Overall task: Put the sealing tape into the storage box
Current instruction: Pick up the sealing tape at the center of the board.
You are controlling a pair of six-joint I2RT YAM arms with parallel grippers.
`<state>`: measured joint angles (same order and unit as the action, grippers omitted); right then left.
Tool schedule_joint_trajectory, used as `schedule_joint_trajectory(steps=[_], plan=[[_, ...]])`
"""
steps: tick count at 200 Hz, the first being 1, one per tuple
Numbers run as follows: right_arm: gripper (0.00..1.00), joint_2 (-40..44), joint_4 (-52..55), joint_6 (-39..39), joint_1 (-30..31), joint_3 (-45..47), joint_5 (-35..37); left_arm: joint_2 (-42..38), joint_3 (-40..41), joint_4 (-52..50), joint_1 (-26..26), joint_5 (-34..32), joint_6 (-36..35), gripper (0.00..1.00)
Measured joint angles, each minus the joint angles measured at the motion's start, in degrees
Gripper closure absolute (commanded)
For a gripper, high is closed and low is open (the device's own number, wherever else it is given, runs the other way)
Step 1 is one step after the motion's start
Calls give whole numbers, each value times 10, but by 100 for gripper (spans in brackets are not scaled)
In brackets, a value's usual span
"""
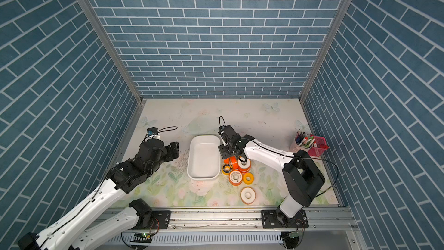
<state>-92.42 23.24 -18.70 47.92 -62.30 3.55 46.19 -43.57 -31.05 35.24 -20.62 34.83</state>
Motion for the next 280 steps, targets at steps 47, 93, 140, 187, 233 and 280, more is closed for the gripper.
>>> schedule_joint_trajectory(steps=[47, 93, 140, 187, 233, 280], plan=[[45, -2, 6, -14, 1, 0, 12, 13, 0, 0, -7, 0, -1, 11], [46, -16, 8, -26, 3, 0, 13, 31, 0, 0, -9, 3, -2, 10], [51, -27, 8, -36, 5, 0, 12, 34, 0, 0, -11, 7, -3, 10], [53, -43, 8, -41, 6, 0, 12, 36, 0, 0, -12, 10, -8, 10], [62, -49, 7, -51, 6, 0, 16, 40, 0, 0, -12, 12, -8, 10], [72, -49, 4, -56, 6, 0, 27, 41, 0, 0, -12, 12, -8, 10]])
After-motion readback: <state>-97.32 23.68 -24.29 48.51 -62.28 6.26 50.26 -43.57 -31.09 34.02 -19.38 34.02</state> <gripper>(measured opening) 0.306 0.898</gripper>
